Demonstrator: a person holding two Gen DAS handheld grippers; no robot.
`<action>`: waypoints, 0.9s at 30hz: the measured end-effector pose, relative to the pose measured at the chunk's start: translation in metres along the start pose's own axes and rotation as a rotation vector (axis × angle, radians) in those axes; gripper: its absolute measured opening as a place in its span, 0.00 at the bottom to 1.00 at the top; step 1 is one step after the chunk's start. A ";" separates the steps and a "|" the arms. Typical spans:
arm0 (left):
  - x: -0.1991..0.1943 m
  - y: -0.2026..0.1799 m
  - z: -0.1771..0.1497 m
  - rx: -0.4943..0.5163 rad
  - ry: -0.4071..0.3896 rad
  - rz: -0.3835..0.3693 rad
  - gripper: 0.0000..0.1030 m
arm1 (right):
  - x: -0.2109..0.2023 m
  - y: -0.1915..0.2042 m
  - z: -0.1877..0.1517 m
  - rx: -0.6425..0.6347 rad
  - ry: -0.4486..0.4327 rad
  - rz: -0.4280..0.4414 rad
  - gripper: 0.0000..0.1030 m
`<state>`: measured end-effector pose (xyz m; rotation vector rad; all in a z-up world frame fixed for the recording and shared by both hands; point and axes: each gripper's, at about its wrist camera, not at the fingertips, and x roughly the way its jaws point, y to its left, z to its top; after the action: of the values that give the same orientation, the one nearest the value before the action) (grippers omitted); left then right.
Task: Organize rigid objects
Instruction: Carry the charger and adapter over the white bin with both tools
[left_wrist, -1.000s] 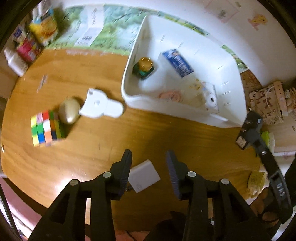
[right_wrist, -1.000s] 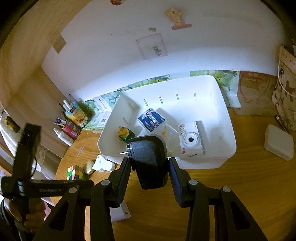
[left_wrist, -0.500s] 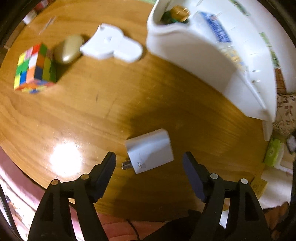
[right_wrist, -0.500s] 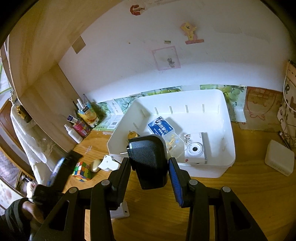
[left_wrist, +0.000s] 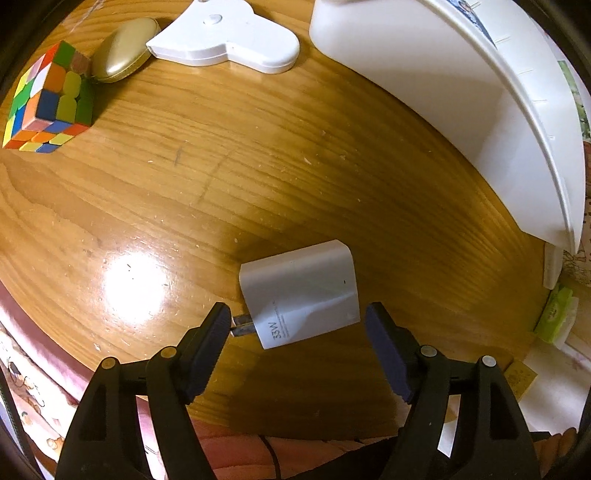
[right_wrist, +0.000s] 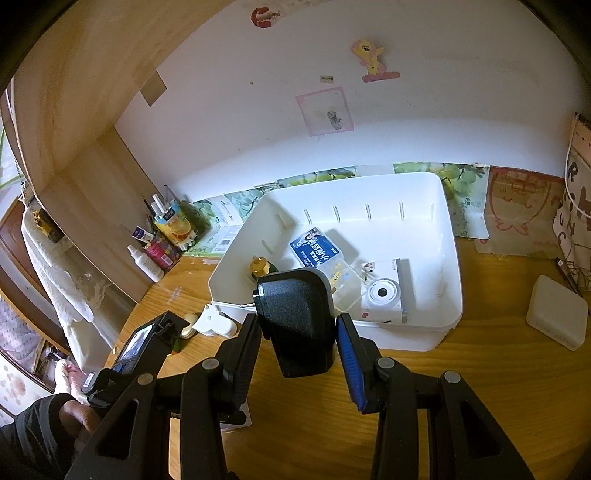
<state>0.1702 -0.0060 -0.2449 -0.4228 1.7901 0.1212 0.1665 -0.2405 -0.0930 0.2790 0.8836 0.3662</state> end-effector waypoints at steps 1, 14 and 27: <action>0.001 0.000 0.003 -0.001 0.003 0.003 0.76 | 0.000 -0.001 0.000 0.001 0.001 0.001 0.41; 0.018 -0.010 0.017 -0.006 0.034 0.010 0.65 | 0.001 -0.007 0.000 0.005 0.007 -0.016 0.41; 0.018 -0.023 0.024 0.026 0.054 0.030 0.64 | 0.003 -0.009 0.001 0.008 0.016 -0.027 0.41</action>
<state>0.1963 -0.0241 -0.2657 -0.3841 1.8492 0.1078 0.1706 -0.2471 -0.0981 0.2714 0.9035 0.3408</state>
